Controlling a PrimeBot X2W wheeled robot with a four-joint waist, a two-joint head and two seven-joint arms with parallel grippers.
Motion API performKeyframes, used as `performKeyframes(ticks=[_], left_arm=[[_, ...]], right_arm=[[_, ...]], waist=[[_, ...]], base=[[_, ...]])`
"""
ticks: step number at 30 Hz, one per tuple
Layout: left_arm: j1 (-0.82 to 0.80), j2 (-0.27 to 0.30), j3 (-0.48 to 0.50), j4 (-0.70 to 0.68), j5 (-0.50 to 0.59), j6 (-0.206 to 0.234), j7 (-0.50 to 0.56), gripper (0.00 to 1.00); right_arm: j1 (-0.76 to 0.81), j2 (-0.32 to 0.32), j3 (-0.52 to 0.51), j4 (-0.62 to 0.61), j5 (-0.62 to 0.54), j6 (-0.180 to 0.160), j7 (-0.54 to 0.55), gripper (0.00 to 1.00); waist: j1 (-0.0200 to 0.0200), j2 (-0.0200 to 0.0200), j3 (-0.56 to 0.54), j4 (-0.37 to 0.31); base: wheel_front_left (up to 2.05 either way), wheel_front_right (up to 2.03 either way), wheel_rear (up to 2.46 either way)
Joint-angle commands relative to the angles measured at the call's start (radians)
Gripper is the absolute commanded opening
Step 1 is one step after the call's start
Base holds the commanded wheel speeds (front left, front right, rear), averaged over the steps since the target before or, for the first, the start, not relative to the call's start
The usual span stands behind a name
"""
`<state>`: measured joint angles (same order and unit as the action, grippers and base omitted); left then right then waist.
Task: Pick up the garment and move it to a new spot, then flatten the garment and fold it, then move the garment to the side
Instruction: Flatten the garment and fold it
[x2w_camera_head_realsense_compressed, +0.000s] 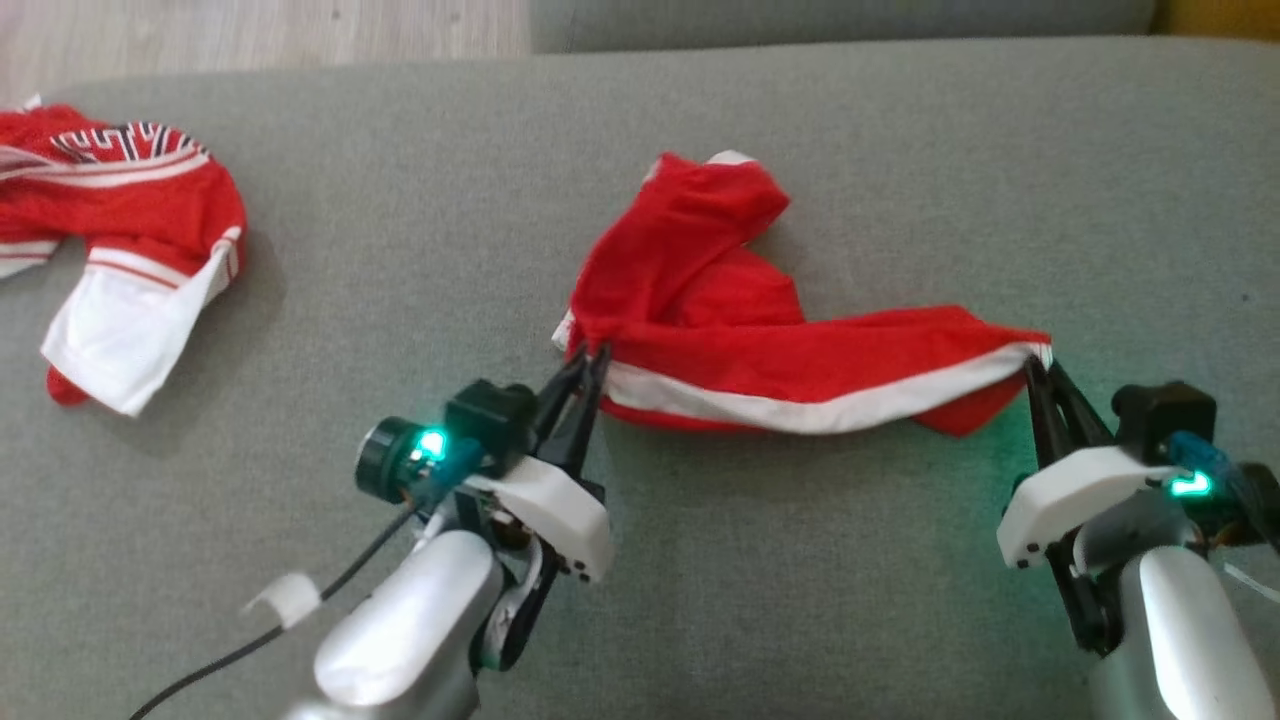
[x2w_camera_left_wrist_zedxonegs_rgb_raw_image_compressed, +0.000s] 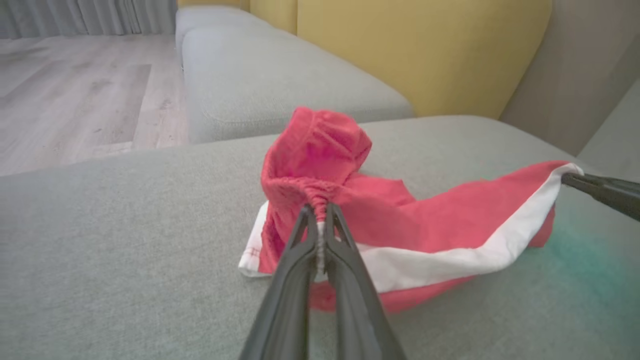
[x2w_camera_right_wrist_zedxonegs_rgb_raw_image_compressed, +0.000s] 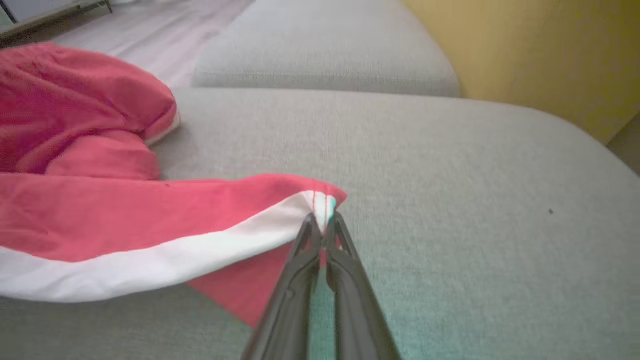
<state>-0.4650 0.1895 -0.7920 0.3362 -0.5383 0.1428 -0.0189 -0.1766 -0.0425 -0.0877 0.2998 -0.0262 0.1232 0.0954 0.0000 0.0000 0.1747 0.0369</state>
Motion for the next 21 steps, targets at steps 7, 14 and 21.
performKeyframes(ticks=[7, 14, 21], left_arm=[[0.015, 0.052, 0.148, -0.197, -0.086, 0.026, -0.058, 0.0], [-0.027, 0.143, 0.257, -0.435, -0.114, 0.059, -0.026, 0.0], [-0.132, 0.204, 0.326, -0.618, -0.139, 0.076, 0.07, 0.0]], right_arm=[[-0.025, -0.011, 0.051, -0.233, 0.012, 0.008, 0.023, 0.0], [-0.02, -0.05, 0.06, -0.496, 0.053, 0.008, 0.125, 0.0], [-0.031, -0.061, 0.048, -0.721, 0.065, 0.008, 0.237, 0.0]], waist=[[0.0, 0.0, -0.125, -0.01], [0.0, 0.0, -0.213, -0.006], [0.0, 0.0, -0.23, -0.008]], base=[[0.0, 0.0, 0.0], [0.0, 0.0, 0.0], [0.0, 0.0, 0.0]])
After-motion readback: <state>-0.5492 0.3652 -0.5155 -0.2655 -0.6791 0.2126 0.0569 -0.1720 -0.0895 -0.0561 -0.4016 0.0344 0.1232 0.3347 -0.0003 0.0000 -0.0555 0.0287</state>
